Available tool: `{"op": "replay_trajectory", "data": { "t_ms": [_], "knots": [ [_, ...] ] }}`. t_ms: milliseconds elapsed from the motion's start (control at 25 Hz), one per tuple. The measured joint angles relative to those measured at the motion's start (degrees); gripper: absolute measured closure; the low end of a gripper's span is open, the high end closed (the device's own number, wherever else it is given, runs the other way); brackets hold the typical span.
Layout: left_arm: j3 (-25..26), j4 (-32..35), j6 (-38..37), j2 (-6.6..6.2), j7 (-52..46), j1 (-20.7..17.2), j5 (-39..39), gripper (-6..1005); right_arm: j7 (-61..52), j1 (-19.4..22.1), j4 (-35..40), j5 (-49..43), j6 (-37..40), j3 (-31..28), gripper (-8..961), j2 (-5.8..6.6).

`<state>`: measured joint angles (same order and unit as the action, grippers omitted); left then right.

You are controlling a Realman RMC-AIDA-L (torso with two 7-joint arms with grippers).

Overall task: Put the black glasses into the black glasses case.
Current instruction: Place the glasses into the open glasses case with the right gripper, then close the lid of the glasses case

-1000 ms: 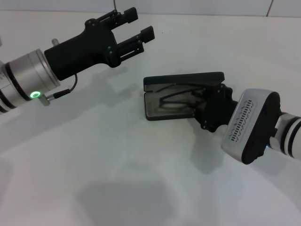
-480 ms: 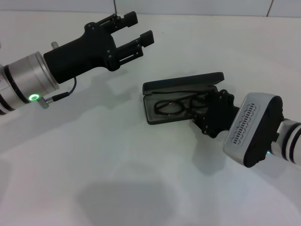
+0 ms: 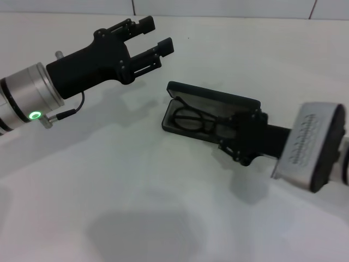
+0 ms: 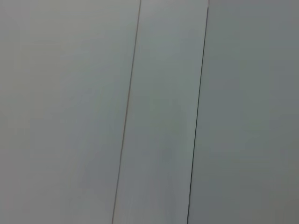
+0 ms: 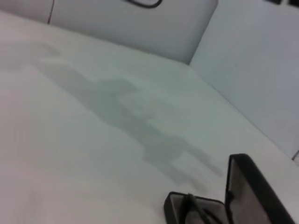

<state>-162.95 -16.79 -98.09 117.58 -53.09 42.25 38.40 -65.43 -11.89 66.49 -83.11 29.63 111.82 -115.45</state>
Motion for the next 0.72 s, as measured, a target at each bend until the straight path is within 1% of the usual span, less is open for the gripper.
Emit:
{"op": "replay_trajectory", "data": {
  "t_ms": [120, 200, 360, 400, 440, 480, 520, 560, 600, 640, 680, 720],
  "knots": [
    [0.00, 0.00, 0.00, 0.00, 0.00, 0.00, 0.00, 311, -0.02, 0.53, 0.10, -0.04, 4.75, -3.39, 615, 0.07],
    [0.00, 0.01, 0.15, 0.01, 0.00, 0.11, 0.00, 311, -0.04, 0.68, -0.62, -0.04, 11.61, -7.58, 615, 0.12],
    [0.00, 0.00, 2.36, 0.13, -0.01, 1.10, -0.71, 311, -0.09, 0.27, -4.07, -0.04, 27.75, -17.81, 606, 0.14],
    [0.00, 0.00, 3.85, 0.28, -0.20, 1.66, -1.05, 311, 0.20, -0.50, -6.57, -0.12, 35.75, -23.24, 603, 0.14],
    [0.00, 0.07, 7.74, 0.70, -0.94, 3.26, -1.91, 311, 0.85, -1.71, -10.06, -0.54, 43.81, -29.32, 600, 0.31],
    [0.00, 0.07, 7.74, 0.70, -0.94, 3.26, -1.91, 311, 0.85, -1.71, -10.06, -0.54, 43.81, -29.32, 597, 0.31],
    [0.00, 0.16, 10.45, 0.99, -1.73, 4.47, -2.79, 311, 1.62, -2.83, -12.96, -1.23, 49.62, -33.35, 595, 0.61],
    [-0.02, 0.30, 12.64, 1.27, -2.45, 5.56, -3.55, 310, 3.36, -5.21, -18.35, -3.57, 57.40, -38.65, 592, 1.53],
    [-0.04, 0.39, 15.01, 1.46, -3.52, 6.59, -4.61, 310, 3.83, -5.82, -19.63, -4.14, 58.92, -39.49, 589, 1.76],
    [-0.07, 0.51, 17.80, 1.66, -5.04, 7.88, -6.04, 310, 6.14, -8.56, -25.12, -6.68, 65.06, -42.83, 586, 2.61],
    [-0.08, 0.57, 20.44, 1.78, -6.64, 9.08, -7.60, 310, 6.14, -8.56, -25.12, -6.68, 65.06, -42.83, 583, 2.61],
    [-0.09, 0.79, 22.77, 1.90, -8.07, 10.14, -9.14, 310, 7.29, -9.59, -27.35, -7.60, 67.17, -43.81, 580, 2.93]
  ]
}}
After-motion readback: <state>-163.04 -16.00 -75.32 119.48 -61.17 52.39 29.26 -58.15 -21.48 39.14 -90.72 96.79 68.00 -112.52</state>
